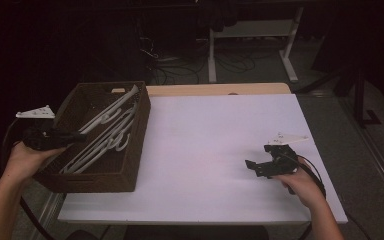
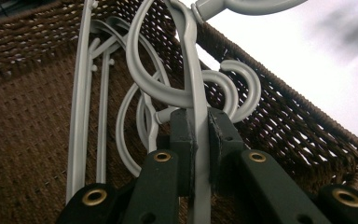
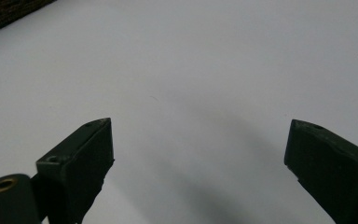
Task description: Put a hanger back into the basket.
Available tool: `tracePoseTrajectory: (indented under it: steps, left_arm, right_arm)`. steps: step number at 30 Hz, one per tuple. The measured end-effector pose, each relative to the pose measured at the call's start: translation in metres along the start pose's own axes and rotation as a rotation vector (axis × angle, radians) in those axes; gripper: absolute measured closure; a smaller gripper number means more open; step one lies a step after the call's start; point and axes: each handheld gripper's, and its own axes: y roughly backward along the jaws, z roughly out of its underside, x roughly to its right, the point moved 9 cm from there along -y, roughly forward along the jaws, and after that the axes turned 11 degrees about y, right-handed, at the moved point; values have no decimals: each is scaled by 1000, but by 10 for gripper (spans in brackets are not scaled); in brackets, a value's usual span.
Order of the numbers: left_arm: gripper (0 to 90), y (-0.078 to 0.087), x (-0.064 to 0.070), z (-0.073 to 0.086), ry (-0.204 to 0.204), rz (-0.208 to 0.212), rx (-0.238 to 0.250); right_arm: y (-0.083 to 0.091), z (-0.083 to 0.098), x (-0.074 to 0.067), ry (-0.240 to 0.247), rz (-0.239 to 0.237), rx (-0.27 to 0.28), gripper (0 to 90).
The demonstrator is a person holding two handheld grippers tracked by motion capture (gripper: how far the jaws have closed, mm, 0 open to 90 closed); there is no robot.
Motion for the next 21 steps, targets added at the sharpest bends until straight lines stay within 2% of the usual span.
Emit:
tracePoseTrajectory:
  steps: [5,7,9,10,11,12,14,17,18,21]
  left_arm:
    - [821,-16,-6,-1,17,-2,-30]
    - [821,-22,-9,0,42,20,-33]
    - [819,-24,-11,4,41,27,-35]
    - [815,-24,-12,6,42,24,-38]
    - [807,-24,-16,8,45,-3,-32]
    - [668,-24,-20,9,48,-36,-22]
    - [645,-22,-25,9,55,-51,-10]
    - [539,-19,-26,6,57,-63,14]
    - [494,-19,-25,5,56,-64,19]
    - [461,-19,-21,0,50,-50,37]
  right_arm:
    - [0,0,1,-1,1,0,78]
    - [1,0,1,-2,2,2,78]
    - [1,1,1,-4,2,0,78]
    - [2,1,2,-5,2,1,78]
    - [2,1,2,-5,2,1,79]
    - [2,1,3,-6,3,2,79]
    - [2,1,3,-7,2,2,80]
    - [2,0,2,-1,0,4,80]
    - [2,-1,1,-2,-2,4,80]
    - [2,-1,0,-2,-4,5,80]
